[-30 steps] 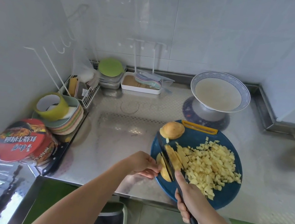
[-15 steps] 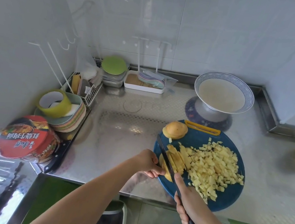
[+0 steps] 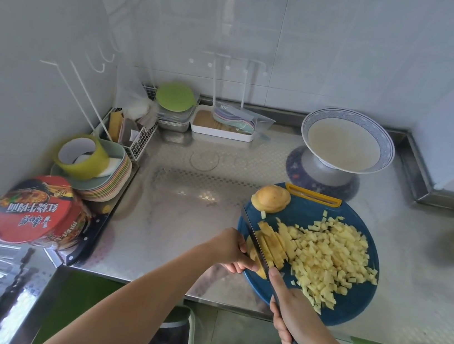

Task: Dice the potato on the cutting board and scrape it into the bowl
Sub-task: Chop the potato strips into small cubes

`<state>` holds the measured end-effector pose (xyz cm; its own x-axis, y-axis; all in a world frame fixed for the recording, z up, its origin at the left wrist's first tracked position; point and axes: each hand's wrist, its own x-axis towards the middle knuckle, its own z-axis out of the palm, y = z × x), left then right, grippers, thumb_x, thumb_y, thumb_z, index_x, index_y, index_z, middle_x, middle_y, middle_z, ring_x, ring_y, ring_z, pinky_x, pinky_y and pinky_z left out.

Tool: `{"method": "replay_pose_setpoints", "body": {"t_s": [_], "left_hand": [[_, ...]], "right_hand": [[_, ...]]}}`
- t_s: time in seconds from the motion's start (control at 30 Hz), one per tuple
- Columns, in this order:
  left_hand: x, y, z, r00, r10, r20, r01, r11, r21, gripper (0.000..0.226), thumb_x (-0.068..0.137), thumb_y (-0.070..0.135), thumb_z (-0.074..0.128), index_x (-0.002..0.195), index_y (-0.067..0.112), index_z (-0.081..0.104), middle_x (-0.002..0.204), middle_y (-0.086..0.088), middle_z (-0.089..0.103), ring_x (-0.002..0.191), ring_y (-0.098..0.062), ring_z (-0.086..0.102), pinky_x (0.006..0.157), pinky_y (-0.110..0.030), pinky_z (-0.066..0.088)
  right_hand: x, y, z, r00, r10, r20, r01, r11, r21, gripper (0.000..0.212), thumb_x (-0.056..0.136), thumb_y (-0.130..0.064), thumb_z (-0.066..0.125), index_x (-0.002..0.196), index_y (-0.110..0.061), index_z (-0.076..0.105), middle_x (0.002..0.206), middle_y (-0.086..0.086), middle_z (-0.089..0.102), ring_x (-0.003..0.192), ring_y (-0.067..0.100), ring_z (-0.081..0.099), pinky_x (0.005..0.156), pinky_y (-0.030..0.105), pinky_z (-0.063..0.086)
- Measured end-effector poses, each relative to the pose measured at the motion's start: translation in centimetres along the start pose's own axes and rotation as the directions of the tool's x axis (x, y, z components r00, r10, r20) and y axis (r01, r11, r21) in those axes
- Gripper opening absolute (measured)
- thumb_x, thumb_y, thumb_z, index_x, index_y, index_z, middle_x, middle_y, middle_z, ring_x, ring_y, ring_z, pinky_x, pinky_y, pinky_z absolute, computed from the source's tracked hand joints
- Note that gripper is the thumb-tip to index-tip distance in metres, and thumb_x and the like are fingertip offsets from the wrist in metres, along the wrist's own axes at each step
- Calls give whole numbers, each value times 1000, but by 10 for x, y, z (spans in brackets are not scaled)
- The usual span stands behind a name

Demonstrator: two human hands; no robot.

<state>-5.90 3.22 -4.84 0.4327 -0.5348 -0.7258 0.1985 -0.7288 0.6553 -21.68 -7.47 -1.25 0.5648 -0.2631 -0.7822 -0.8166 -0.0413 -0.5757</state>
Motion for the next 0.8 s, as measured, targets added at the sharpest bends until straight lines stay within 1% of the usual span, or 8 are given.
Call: {"method": "replay_pose_setpoints", "body": {"t_s": [0.07,0.23,0.33,0.43,0.5,0.6,0.7,0.8], "left_hand": [[-1,1,0,1000,8,-5,-8,1000,7,36,73,13,82,72,12,47,60,0,53,41,-10,44,52,-19,43],[-2,1,0,1000,15,-11,-15,1000,25,36,73,14,83,70,13,47,54,3,53,39,-10,45,54,-20,44],[-1,2,0,1000,18,-18,-17,999,42,34,73,17,83,72,13,49,61,0,57,48,-13,50,59,-23,47],[-1,3,0,999,23,-31,-21,998,52,33,72,19,83,73,15,51,66,-2,61,52,-14,56,62,-22,51],[-1,3,-1,1000,20,-24,-19,999,46,33,73,18,83,73,14,50,65,-2,59,52,-14,54,62,-23,50],[0,2,-1,1000,20,-24,-19,999,41,35,72,16,83,71,15,48,61,-1,56,42,-11,49,57,-22,47],[2,0,-1,1000,13,-24,-12,999,41,39,72,16,84,68,15,45,58,0,55,39,-10,48,57,-22,46],[3,-1,-1,1000,3,-8,-3,999,34,46,71,14,84,64,15,39,53,2,52,39,-12,44,55,-22,44]], "right_hand": [[-1,0,0,1000,-7,-6,7,1000,-14,68,92,-69,36,57,-10,38,41,3,32,28,13,29,33,20,29],[0,0,0,1000,12,-16,-12,1000,-16,68,91,-70,36,56,-12,36,44,4,31,31,15,28,36,21,28],[1,-1,1,999,3,-33,-3,1000,-24,68,93,-68,36,56,-11,36,41,2,32,28,12,29,33,20,27],[2,0,3,998,4,-63,-4,1000,-11,66,94,-65,37,59,-8,37,39,-1,32,26,10,28,33,20,25],[3,1,6,997,19,-71,-18,1000,16,65,93,-66,39,62,-9,36,42,1,31,28,10,27,34,20,23],[3,0,8,995,57,-80,-53,997,54,66,91,-68,40,62,-10,34,44,2,29,29,11,26,37,19,22],[2,-1,11,994,45,-99,-39,997,61,63,94,-65,39,62,-11,30,39,-4,23,28,10,20,37,16,17],[4,-3,16,994,25,-110,-20,999,47,64,94,-66,37,60,-12,29,36,-7,22,26,9,19,35,16,17]]}}
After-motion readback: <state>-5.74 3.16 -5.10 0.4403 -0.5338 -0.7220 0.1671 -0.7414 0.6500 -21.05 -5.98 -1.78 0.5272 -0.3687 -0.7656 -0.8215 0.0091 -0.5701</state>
